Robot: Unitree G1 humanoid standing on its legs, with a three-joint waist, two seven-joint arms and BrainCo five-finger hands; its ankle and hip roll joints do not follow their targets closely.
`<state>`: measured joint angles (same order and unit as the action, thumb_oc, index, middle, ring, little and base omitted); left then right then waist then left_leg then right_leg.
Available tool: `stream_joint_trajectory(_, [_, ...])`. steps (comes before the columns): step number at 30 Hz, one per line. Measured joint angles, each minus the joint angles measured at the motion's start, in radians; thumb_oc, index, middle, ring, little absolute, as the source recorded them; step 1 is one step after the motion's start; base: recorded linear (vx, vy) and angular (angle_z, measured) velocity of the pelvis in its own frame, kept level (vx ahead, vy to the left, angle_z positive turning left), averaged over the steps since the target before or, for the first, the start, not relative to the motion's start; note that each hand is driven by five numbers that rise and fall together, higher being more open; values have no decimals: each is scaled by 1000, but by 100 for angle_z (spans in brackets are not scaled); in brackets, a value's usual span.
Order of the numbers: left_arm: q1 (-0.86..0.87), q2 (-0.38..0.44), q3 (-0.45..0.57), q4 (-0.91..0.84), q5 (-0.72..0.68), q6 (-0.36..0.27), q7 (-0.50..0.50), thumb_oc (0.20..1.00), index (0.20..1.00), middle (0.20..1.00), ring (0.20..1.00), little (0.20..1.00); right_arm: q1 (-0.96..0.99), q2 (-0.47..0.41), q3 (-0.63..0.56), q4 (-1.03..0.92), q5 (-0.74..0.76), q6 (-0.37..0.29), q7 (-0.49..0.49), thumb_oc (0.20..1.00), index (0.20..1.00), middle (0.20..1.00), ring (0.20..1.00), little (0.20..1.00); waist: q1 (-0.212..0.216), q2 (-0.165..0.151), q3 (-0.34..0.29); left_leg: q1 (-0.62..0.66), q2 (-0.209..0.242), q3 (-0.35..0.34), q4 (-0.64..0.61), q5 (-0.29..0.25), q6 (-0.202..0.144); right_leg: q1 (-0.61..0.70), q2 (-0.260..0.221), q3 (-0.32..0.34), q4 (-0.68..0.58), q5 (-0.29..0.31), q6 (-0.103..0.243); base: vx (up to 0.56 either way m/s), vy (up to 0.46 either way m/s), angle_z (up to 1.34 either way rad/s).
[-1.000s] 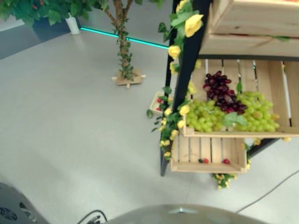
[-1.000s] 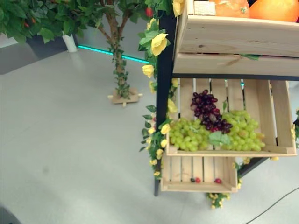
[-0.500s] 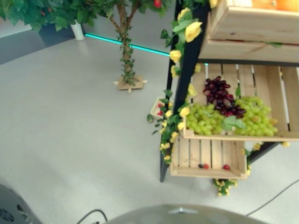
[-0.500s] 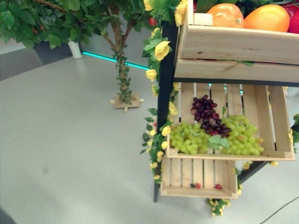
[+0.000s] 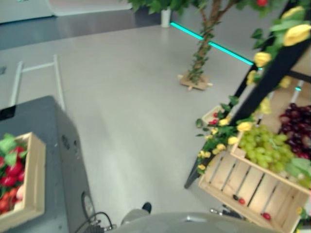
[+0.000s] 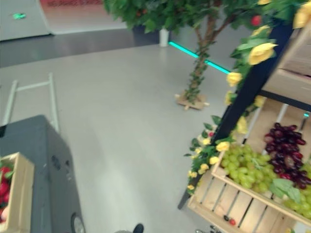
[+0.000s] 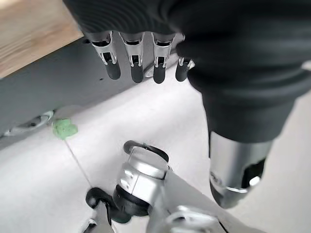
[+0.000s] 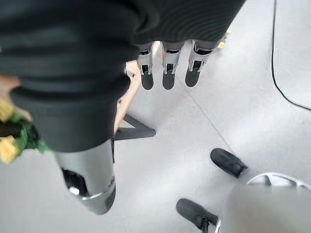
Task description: Pick up the fruits from the basket on one side to the basket on the other side
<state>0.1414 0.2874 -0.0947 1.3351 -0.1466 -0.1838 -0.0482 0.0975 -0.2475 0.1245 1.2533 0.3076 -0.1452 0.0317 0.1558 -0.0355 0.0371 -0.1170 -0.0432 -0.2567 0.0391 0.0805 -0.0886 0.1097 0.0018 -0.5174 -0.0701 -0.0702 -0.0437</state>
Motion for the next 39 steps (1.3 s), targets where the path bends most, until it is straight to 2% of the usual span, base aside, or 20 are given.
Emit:
stream_joint_trajectory(2, [64, -10, 3, -138, -41, -15, -6, 1000, 1000, 1000, 1000, 1000, 52, -38, -31, -74, -3, -11, 5, 1000, 1000, 1000, 1000, 1000, -15, 20, 16, 2, -10, 0, 1, 8, 11, -8, -12, -4, 23, -16, 21, -44, 4, 17])
stream_joint_trajectory(6, [31, -15, -6, -109, -62, -36, -33, 1000, 1000, 1000, 1000, 1000, 88, -47, -79, -42, -3, -8, 10, 1000, 1000, 1000, 1000, 1000, -10, 54, 59, 2, -21, -26, -33, 39, 32, 0, -8, -16, 17, -11, 27, -55, 15, 34])
stream_joint_trajectory(8, [36, -1, -11, -123, -62, -40, -31, 1000, 1000, 1000, 1000, 1000, 98, -50, -78, -19, -5, -10, 17, 1000, 1000, 1000, 1000, 1000, -6, 61, 66, -1, -20, -27, -42, 54, 26, -6, -8, -28, 28, -16, 26, -116, 92, 32])
stream_joint_trajectory(9, [13, -5, 0, -78, -62, -48, -31, 1000, 1000, 1000, 1000, 1000, 95, -54, -79, -8, -5, -16, 15, 1000, 1000, 1000, 1000, 1000, -11, 60, 77, -26, -21, -12, -43, 73, 0, -18, -15, -50, 40, -20, 23, -7, 28, 37])
stream_joint_trajectory(10, [-13, -10, 13, -44, -62, -47, -30, 1000, 1000, 1000, 1000, 1000, 91, -54, -78, 3, -9, -19, 16, 1000, 1000, 1000, 1000, 1000, -27, 53, 80, -41, -15, 53, -34, 69, -36, -29, -28, -70, 41, -13, 8, -9, 31, 39])
stream_joint_trajectory(11, [-27, -10, 23, -23, -62, -42, -28, 1000, 1000, 1000, 1000, 1000, 80, -51, -77, 8, -11, -19, 15, 1000, 1000, 1000, 1000, 1000, -34, 44, 85, -50, -10, 124, -14, 46, -34, -27, -39, -79, 40, -15, 0, -9, 40, 28])
stream_joint_trajectory(12, [-32, -9, 34, -10, -62, -40, -23, 1000, 1000, 1000, 1000, 1000, 79, -43, -71, 11, -11, -26, 15, 1000, 1000, 1000, 1000, 1000, -45, 15, 93, -67, 10, 291, 40, 9, -27, -25, -72, -97, 41, -11, 4, -54, 71, 36])
stream_joint_trajectory(13, [-33, -9, 36, -9, -62, -40, -21, 1000, 1000, 1000, 1000, 1000, 77, -41, -70, 12, -11, -27, 15, 1000, 1000, 1000, 1000, 1000, -61, 4, 95, -75, 30, 380, 75, -5, -21, -26, -83, -112, 38, -12, 7, -26, 85, 51])
stream_joint_trajectory(14, [-37, -13, 35, -13, -62, -40, -20, 1000, 1000, 1000, 1000, 1000, 74, -40, -70, 15, -11, -27, 11, 1000, 1000, 1000, 1000, 1000, -81, 0, 96, -70, 72, 472, 100, -11, -25, -26, -94, -124, 39, -14, 13, 28, 115, 55])
stream_joint_trajectory(15, [-39, -15, 37, -22, -62, -40, -17, 1000, 1000, 1000, 1000, 1000, 62, -36, -68, 33, -11, -27, 1, 1000, 1000, 1000, 1000, 1000, -95, 2, 92, -65, 107, 549, 112, -25, -7, -27, -94, -135, 34, -11, 25, 68, 158, 45])
stream_joint_trajectory(18, [-50, -36, 35, -37, -63, -40, -9, 1000, 1000, 1000, 1000, 1000, 43, -42, -72, 60, -11, -24, -6, 1000, 1000, 1000, 1000, 1000, -94, 42, 75, -2, 106, 546, -3, -2, 14, -30, -86, -135, 50, -1, 61, 126, 143, 13])
stream_joint_trajectory(19, [-47, -39, 35, -41, -63, -40, -7, 1000, 1000, 1000, 1000, 1000, 38, -39, -73, 66, -11, -23, -12, 1000, 1000, 1000, 1000, 1000, -95, 53, 65, 31, 99, 540, -52, -8, 69, -24, -89, -134, 64, -6, 77, 132, 159, 8])
stream_joint_trajectory(21, [-48, -32, 33, -69, -63, -41, -3, 1000, 1000, 1000, 1000, 1000, 35, -25, -74, 52, -11, -25, -11, 1000, 1000, 1000, 1000, 1000, -99, 35, 52, 54, 64, 526, -64, -11, 89, -23, -112, -64, 81, -19, 104, 94, 141, 21])
stream_joint_trajectory(23, [-48, -24, 30, -120, -64, -45, -6, 1000, 1000, 1000, 1000, 1000, 29, -24, -78, 50, -11, -25, -5, 1000, 1000, 1000, 1000, 1000, -93, 24, 42, 56, 44, 522, -66, -19, 101, -17, -128, -59, 81, -19, 118, 58, 104, 23])
stream_joint_trajectory(25, [-25, 2, 7, -194, -64, -54, -22, 1000, 1000, 1000, 1000, 1000, 24, -30, -92, 45, -11, -26, -4, 1000, 1000, 1000, 1000, 1000, -86, 17, 37, 57, 36, 517, -66, -22, 106, -16, -134, -54, 76, -18, 128, 65, 85, 14])
stream_joint_trajectory(28, [84, 69, -13, -457, -94, -45, -82, 1000, 1000, 1000, 1000, 1000, 24, -45, -121, 24, -11, -28, 16, 1000, 1000, 1000, 1000, 1000, -84, 11, 33, 59, 30, 508, -70, -24, 106, -7, -134, -51, 65, -15, 133, 56, 71, 6])
stream_joint_trajectory(29, [135, 108, -10, -587, -126, -48, -117, 1000, 1000, 1000, 1000, 1000, 33, -66, -147, 27, -11, -28, 30, 1000, 1000, 1000, 1000, 1000, -80, 13, 32, 74, 29, 506, -84, -25, 105, 1, -134, -51, 63, -15, 134, 41, 49, 5])
stream_joint_trajectory(32, [188, 162, 4, -751, -198, -49, -171, 1000, 1000, 1000, 1000, 1000, 56, -103, -167, 28, -11, -27, 47, 1000, 1000, 1000, 1000, 1000, -75, 24, 25, 79, 28, 503, -92, -26, 103, 4, -134, -50, 62, -15, 135, 47, 58, 2])
stream_joint_trajectory(35, [219, 173, 19, -874, -258, -40, -216, 1000, 1000, 1000, 1000, 1000, 78, -105, -167, 45, -12, -26, 65, 1000, 1000, 1000, 1000, 1000, -55, 18, 22, 88, 27, 507, -107, -26, 103, 1, -134, -39, 60, -15, 136, 48, 75, -11])
stream_joint_trajectory(39, [217, 172, 19, -898, -306, -31, -240, 1000, 1000, 1000, 1000, 1000, 74, -104, -164, 54, -23, -20, 70, 1000, 1000, 1000, 1000, 1000, -49, 7, 15, 89, 18, 518, -114, -27, 105, -11, -142, -27, 74, -16, 141, 56, 122, -11])
